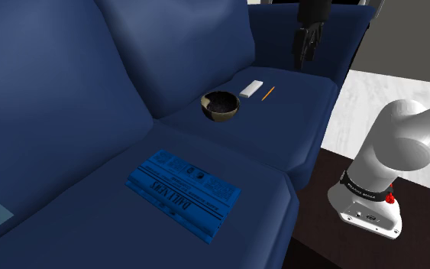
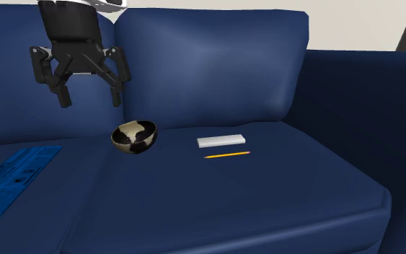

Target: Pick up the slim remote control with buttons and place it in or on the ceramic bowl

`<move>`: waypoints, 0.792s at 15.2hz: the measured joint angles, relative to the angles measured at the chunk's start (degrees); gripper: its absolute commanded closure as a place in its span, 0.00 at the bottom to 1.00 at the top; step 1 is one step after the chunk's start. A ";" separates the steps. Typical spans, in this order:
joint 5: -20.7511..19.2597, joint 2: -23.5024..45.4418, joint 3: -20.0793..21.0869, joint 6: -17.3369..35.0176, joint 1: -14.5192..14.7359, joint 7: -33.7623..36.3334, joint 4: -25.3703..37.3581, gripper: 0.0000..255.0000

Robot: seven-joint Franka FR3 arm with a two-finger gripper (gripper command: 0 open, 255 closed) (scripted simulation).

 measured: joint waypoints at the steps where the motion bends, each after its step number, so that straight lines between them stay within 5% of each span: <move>1: 0.00 0.00 0.00 0.00 0.00 0.00 0.00 0.00; 12: 0.39 17.47 -0.03 15.63 -5.19 11.80 2.62 0.00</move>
